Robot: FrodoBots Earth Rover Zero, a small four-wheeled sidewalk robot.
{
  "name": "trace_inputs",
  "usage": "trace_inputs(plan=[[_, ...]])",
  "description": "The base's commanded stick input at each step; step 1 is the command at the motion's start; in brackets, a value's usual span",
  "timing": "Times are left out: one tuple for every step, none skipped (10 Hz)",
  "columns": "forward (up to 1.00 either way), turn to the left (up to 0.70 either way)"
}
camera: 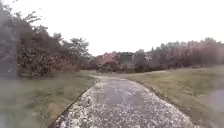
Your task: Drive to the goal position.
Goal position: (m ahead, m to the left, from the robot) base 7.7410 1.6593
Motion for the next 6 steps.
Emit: trace_inputs(plan=[[1.0, 0.0], [1.0, 0.0], [1.0, 0.0], [1.0, 0.0], [1.0, 0.0], [1.0, 0.0]])
